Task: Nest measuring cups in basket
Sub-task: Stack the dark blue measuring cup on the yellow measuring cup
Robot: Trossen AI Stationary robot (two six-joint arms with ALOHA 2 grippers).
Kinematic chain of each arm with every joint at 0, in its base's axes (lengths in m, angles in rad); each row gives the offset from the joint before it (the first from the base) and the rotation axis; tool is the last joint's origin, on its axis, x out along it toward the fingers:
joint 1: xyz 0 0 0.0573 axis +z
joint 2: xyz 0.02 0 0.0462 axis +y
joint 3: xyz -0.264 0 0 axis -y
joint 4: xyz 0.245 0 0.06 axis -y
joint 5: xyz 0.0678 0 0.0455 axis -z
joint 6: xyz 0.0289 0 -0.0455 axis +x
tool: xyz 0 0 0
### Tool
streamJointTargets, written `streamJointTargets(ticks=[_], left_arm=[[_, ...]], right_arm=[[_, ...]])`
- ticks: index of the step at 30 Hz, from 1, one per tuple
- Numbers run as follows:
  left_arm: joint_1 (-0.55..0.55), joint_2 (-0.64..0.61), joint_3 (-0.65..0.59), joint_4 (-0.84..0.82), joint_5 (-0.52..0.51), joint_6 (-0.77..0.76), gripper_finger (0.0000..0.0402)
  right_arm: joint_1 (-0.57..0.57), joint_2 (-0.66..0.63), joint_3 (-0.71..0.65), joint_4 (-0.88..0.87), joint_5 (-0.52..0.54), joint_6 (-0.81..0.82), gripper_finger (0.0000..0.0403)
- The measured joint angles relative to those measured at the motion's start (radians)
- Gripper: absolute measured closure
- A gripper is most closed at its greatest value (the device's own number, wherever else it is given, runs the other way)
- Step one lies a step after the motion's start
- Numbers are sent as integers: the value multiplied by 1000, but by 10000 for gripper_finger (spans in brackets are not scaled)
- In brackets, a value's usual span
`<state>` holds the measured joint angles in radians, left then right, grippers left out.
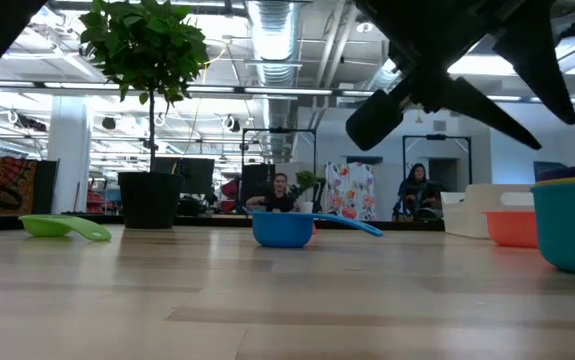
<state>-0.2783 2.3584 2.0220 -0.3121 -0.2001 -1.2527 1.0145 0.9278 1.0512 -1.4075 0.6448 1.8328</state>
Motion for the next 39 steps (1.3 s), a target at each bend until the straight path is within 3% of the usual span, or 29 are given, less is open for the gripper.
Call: streamJointTargets(ticks=[8,13,17,25,32,39], left_arm=[[29,-30,0,-57,50,51,311],[45,-121,0,-303,9,145,311],[65,-201,1,-478,-55,252,311],[136,-226,0,-657,-21,359,324],[138,-253,0,-727,-25,405,337],[128,-334,0,-889,-146,421,340]], right_arm=[[0,59,0,21,-127,-56,349],[0,111,-18,84,-212,-95,351],[-8,117,-114,255,-295,-129,369],[-45,136,-301,574,-333,-124,392],[-95,280,-341,612,-437,-140,385],[-132,432,-340,723,-462,-223,386]])
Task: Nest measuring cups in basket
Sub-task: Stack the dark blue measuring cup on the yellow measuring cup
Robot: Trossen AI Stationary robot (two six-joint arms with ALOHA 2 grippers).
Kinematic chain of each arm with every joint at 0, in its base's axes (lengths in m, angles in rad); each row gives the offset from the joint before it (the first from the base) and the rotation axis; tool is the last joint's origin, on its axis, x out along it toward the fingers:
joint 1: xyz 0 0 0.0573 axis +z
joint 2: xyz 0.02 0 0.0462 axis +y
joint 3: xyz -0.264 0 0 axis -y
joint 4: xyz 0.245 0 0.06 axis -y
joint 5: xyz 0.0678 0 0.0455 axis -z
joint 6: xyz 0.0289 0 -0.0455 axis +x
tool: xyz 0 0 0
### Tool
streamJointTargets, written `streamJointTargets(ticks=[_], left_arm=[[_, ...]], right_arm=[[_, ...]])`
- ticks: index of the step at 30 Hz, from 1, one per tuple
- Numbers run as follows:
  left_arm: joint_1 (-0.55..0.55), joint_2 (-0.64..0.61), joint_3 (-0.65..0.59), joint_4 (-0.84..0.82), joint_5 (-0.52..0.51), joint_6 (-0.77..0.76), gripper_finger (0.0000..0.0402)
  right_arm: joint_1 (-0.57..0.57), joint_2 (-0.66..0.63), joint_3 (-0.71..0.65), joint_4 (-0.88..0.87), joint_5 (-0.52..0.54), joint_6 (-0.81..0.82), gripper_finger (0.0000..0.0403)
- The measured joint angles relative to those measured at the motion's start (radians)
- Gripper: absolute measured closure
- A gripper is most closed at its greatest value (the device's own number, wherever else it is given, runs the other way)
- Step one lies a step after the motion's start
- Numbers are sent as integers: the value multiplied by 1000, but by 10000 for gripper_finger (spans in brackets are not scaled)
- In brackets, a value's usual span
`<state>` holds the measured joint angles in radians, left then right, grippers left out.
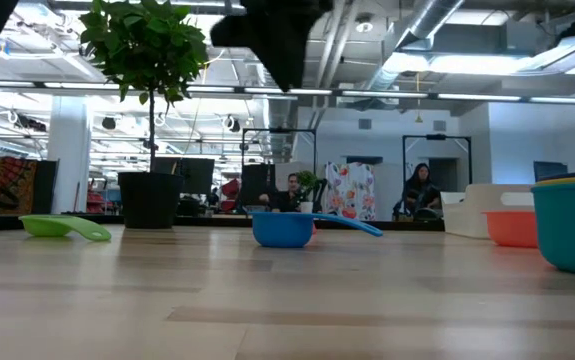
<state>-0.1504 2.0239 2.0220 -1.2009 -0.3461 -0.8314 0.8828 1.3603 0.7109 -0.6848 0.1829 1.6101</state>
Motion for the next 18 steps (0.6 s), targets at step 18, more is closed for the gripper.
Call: streamJointTargets(ticks=[18], left_arm=[[-57,-18,-97,-242,-55,13,340]], right_arm=[[-249,191,158,365,-24,-401,383]])
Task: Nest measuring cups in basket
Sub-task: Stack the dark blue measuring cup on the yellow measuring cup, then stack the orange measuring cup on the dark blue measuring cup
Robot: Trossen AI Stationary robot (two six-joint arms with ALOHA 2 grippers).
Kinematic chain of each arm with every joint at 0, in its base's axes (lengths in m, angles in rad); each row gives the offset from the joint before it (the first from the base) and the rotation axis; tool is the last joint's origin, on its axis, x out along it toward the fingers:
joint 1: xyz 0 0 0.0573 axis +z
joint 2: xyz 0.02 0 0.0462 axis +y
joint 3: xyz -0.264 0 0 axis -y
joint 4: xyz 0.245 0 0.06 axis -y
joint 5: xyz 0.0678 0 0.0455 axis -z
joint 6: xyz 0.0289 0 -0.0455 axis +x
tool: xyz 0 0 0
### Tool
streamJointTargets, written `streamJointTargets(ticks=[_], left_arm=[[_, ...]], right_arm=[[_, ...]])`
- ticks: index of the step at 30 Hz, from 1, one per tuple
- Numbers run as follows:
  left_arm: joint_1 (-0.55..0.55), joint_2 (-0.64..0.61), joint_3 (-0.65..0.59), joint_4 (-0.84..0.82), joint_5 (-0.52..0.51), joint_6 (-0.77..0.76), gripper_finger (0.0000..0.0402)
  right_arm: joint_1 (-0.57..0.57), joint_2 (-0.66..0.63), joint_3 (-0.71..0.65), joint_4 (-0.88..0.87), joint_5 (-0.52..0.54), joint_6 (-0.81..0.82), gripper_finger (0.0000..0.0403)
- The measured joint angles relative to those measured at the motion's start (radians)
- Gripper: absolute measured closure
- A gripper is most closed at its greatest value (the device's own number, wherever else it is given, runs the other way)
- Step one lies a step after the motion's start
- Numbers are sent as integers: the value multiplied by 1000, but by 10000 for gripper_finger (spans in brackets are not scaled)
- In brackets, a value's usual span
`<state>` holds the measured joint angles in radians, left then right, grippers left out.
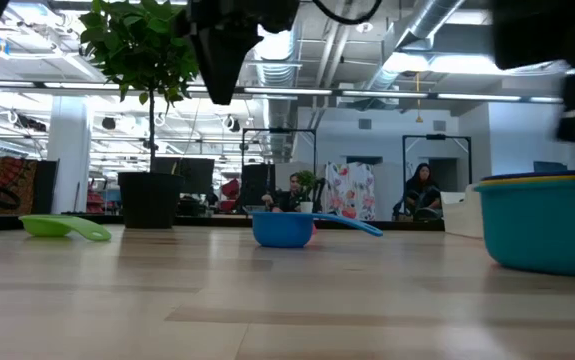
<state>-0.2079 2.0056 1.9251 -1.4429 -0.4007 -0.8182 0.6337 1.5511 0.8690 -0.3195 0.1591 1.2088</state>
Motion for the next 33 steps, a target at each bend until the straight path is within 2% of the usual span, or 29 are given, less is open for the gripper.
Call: streamJointTargets(ticks=[4,7,12,15,19,22,24,28,33], left_arm=[[-6,0,-20,-1,8,-2,340],[-11,-27,-46,11,11,5,340],[-4,-137,-155,84,3,3,340],[11,-238,-285,238,3,-15,340],[25,-362,-505,607,38,-24,340],[29,-413,-642,839,28,-69,340],[29,-423,-694,916,13,-117,339],[29,-419,-732,965,0,-137,332],[25,-415,-738,961,-2,-127,321]], right_arm=[[-105,51,53,41,-23,-67,387],[-132,49,106,27,-23,-111,385],[-133,-28,188,-144,18,-144,379],[-148,-86,204,-293,27,-138,378],[-179,-166,204,-522,67,-83,365],[-237,-199,179,-714,94,-58,345],[-290,-223,147,-788,97,-59,330],[-398,-276,47,-844,72,-87,300],[-555,-331,-118,-808,-2,-145,277]])
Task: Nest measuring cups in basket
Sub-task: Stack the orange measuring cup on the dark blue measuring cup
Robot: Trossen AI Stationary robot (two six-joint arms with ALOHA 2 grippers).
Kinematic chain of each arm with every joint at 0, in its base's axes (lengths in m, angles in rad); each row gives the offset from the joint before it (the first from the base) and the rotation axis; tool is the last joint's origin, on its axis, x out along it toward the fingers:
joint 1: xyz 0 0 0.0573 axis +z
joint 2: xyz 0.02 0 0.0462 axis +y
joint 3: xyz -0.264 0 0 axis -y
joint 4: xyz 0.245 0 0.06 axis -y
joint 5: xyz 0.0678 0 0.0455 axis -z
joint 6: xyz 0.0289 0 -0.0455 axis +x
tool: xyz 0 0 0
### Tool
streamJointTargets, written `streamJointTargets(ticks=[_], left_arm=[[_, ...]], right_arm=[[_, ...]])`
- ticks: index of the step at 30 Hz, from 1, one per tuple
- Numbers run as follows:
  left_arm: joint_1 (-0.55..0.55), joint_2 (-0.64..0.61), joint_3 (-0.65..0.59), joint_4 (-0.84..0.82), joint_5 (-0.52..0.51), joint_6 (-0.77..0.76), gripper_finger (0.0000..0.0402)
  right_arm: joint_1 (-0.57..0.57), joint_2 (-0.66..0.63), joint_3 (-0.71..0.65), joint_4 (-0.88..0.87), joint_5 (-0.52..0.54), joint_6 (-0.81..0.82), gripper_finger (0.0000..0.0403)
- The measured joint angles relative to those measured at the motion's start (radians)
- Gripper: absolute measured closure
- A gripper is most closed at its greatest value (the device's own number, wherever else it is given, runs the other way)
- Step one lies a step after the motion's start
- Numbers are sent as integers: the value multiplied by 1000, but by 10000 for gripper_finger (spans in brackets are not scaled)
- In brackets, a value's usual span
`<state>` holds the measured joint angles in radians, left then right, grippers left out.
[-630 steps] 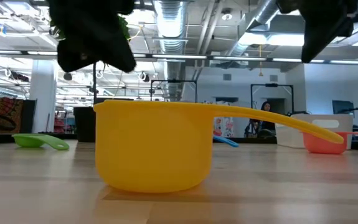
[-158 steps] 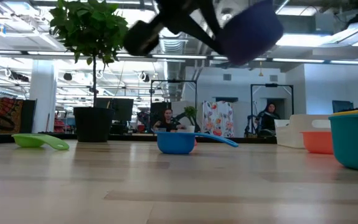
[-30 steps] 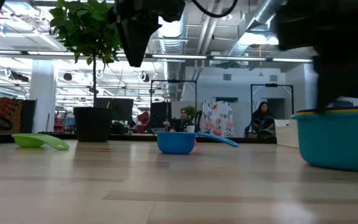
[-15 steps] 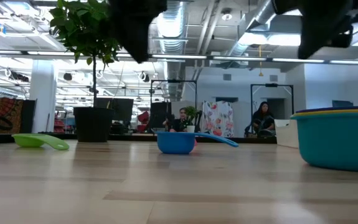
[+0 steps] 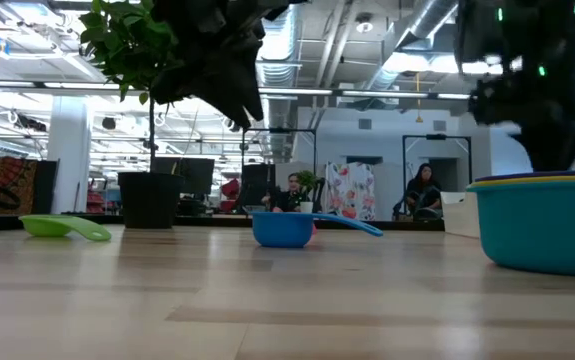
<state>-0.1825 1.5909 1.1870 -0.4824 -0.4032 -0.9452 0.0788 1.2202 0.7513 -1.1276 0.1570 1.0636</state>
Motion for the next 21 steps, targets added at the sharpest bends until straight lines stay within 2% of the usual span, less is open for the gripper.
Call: streamJointTargets(ticks=[3,11,16,21], left_arm=[[0,0,0,-6,-3,16,317],[11,0,0,-22,-27,50,317],[24,0,0,-25,-27,59,317],[26,0,0,-31,-23,59,317]], right_arm=[[-61,-31,-67,13,-20,-17,270],[-153,-75,-104,120,-30,-94,248],[-211,-28,-102,134,-34,-165,251],[-239,43,-102,156,-44,-230,274]])
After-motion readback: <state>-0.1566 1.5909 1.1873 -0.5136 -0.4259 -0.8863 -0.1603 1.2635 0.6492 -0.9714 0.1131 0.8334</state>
